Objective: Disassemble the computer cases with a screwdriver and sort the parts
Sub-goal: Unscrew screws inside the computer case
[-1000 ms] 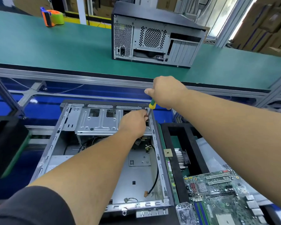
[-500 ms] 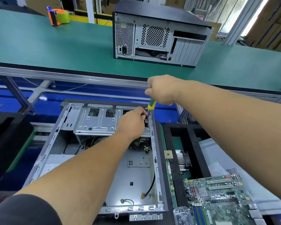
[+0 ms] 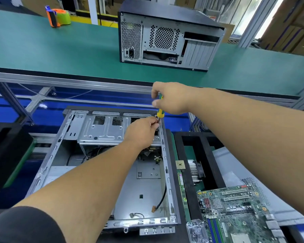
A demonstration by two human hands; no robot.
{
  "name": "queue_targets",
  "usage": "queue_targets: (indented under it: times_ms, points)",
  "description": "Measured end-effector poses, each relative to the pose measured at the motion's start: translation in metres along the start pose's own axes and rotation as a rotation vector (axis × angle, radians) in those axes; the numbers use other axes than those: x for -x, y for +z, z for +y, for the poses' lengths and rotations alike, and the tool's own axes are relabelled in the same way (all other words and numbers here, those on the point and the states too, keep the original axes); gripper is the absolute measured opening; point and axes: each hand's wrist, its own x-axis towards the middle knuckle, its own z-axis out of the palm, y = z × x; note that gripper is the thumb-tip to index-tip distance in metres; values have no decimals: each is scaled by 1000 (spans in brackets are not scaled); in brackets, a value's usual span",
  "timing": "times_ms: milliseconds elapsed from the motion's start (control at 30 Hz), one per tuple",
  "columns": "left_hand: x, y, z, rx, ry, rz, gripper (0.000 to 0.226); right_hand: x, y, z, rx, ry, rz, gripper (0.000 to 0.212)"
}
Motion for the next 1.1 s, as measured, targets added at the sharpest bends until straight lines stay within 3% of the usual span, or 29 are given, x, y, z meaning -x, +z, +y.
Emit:
queue_targets:
  times_ms: [67,133,233,333,433,500,600,767,900,1000,1100]
  points:
    - [-1,1,0,9,-6,-5,20,0,5,-1,145,81,82,34]
    - [-2,2,0,-5,-3,-4,20,-1,9,-2,317,57,111,27]
    - [-2,3,-1,3,-9,18,18,-1,5,-2,177,-9,40,10]
    - [-3,3,-3,29,-9,16,15,2,-3,-1,17,-68,-36,33]
    - [-3,3,-3,43,-22,-1,13,4,-2,0,-74,-58,-66,35]
    - [-4,3,-2,38,-45,-10,13,3,2,0,-88,-16,-17,24]
    - [-7,4,0,25,-61,-12,16,1,9,0,38,91,132,41]
    - [-7,4,2,24,-65,6,18,-5,11,-1,102,179,208,37]
    - [-8,3,3,68,-73,-6,14,-6,0,4,21,17,35,6]
    - [-11,0,4,136,-48,-34,8,-3,-11,8,-56,-26,-101,31]
    - [-11,2,4,145,-71,-15,18,-4,-8,7,-104,-45,-85,22]
